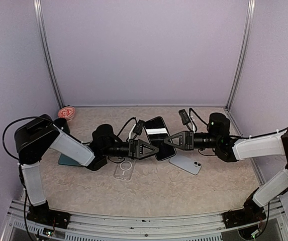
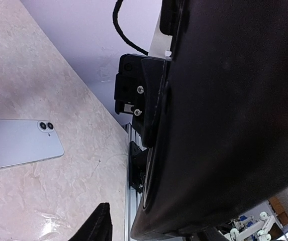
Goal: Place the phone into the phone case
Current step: Press the phone with the phone case.
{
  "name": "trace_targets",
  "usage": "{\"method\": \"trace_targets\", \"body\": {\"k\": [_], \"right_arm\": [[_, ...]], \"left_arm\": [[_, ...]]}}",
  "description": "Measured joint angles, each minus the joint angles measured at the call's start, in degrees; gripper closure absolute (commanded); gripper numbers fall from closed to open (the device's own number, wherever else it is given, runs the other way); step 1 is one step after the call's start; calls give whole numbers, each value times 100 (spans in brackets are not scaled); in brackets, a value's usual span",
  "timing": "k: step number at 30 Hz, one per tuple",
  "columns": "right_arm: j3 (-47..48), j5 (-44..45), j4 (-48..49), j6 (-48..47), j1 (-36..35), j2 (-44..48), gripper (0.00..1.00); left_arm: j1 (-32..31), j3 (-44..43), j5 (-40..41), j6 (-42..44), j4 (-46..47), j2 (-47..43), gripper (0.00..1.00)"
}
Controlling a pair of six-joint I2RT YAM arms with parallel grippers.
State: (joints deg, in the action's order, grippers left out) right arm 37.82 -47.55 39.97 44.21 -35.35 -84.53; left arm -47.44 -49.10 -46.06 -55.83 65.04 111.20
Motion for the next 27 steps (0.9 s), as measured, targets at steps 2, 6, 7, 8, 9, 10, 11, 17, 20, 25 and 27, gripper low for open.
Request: {"method": "trace_targets", "body": {"k": [2, 6, 7, 8, 9, 10, 11, 17, 20, 25, 27], "right_arm": [[-2, 46, -46, -55, -2, 0, 100], [-2, 138, -166, -164, -13, 0, 100], [-2, 162, -203, -192, -15, 0, 100], [-2, 184, -234, -223, -17, 0, 100], [-2, 223, -269, -260, -24, 0, 100], [-2, 262, -295, -284, -28, 0, 100], [-2, 299, -321, -326, -35, 0, 100], [-2, 474, -435, -492, -68, 0, 100], [-2, 525, -474, -535, -87, 0, 100], [0, 599, -588, -542, -103, 0, 100], [0, 616, -629, -573, -103, 0, 100]], "left_arm": [[0, -13, 4, -37, 11, 35, 62], [7, -20, 2, -98, 13, 96, 63], [9, -24, 2, -109, 13, 116, 63], [11, -31, 2, -122, 11, 136, 63], [11, -44, 4, -140, 9, 160, 63], [13, -55, 9, -144, 7, 175, 62], [17, -68, 11, -160, -2, 195, 62], [22, -87, 46, -199, -37, 245, 67], [24, -90, 55, -205, -55, 258, 74], [35, -90, 66, -173, -122, 297, 86], [35, -90, 44, -181, -149, 299, 88]]}}
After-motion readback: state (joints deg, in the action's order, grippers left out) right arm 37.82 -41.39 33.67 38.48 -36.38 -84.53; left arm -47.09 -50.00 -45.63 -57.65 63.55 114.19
